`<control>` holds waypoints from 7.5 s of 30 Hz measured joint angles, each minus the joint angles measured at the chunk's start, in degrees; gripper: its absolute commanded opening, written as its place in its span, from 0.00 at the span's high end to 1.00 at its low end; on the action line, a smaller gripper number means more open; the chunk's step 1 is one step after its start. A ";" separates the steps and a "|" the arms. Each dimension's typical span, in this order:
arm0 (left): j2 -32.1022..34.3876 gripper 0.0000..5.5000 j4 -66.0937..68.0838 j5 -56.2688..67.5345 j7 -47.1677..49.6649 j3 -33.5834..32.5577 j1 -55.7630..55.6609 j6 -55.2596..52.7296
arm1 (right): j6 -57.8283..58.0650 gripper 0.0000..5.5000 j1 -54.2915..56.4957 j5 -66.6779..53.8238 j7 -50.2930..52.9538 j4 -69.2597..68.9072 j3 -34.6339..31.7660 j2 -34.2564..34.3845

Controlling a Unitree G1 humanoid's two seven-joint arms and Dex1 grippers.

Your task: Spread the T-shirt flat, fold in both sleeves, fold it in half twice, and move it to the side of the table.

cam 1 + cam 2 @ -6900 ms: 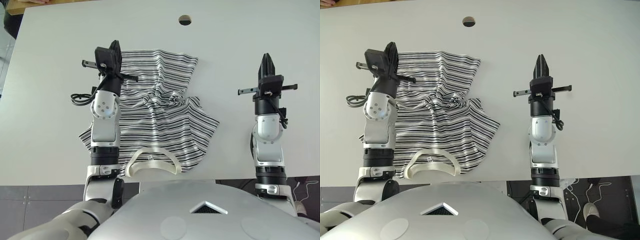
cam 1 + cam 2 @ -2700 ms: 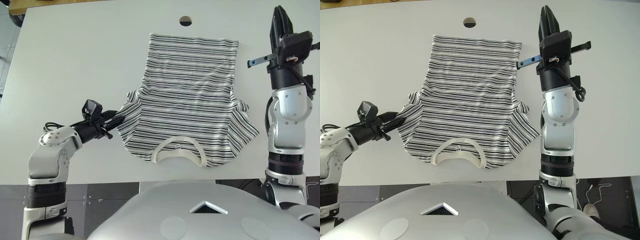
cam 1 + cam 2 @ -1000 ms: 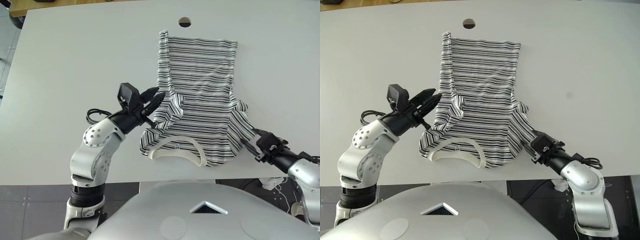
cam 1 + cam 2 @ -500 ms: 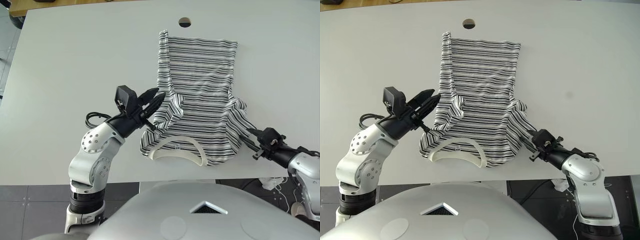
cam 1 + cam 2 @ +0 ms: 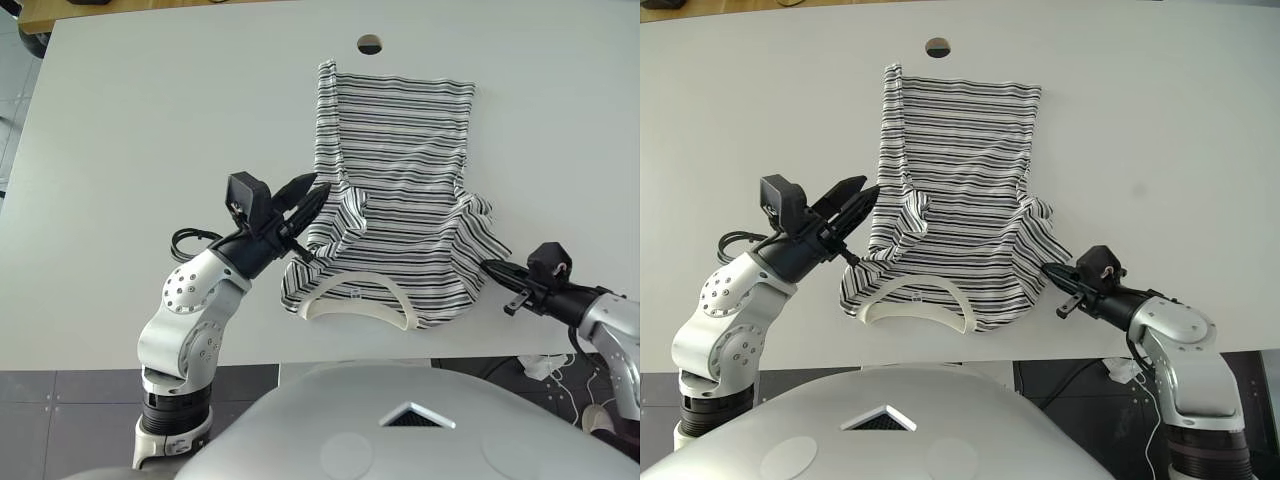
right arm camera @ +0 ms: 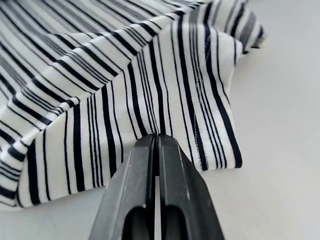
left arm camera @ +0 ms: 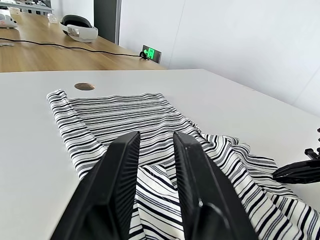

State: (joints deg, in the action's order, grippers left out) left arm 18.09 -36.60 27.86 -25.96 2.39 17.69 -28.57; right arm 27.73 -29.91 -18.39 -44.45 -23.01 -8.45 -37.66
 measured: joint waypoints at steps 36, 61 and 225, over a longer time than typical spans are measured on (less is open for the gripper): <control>-0.03 0.78 0.03 -0.04 0.33 0.69 1.02 1.96 | 1.09 0.65 -1.00 3.62 6.02 -4.66 -4.44 -1.61; 0.45 0.78 -0.56 -0.16 0.42 0.66 1.54 2.16 | 3.46 0.98 2.01 2.95 4.13 -9.45 0.52 -4.09; 20.37 0.98 31.26 -35.33 -25.35 20.66 -27.77 8.63 | -25.90 0.98 34.86 29.07 -6.72 17.14 30.36 -3.75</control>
State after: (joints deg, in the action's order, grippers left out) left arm 38.45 -5.34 -7.46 -51.30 23.05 -10.07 -19.94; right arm 1.83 4.95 10.68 -51.16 -5.87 21.91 -41.41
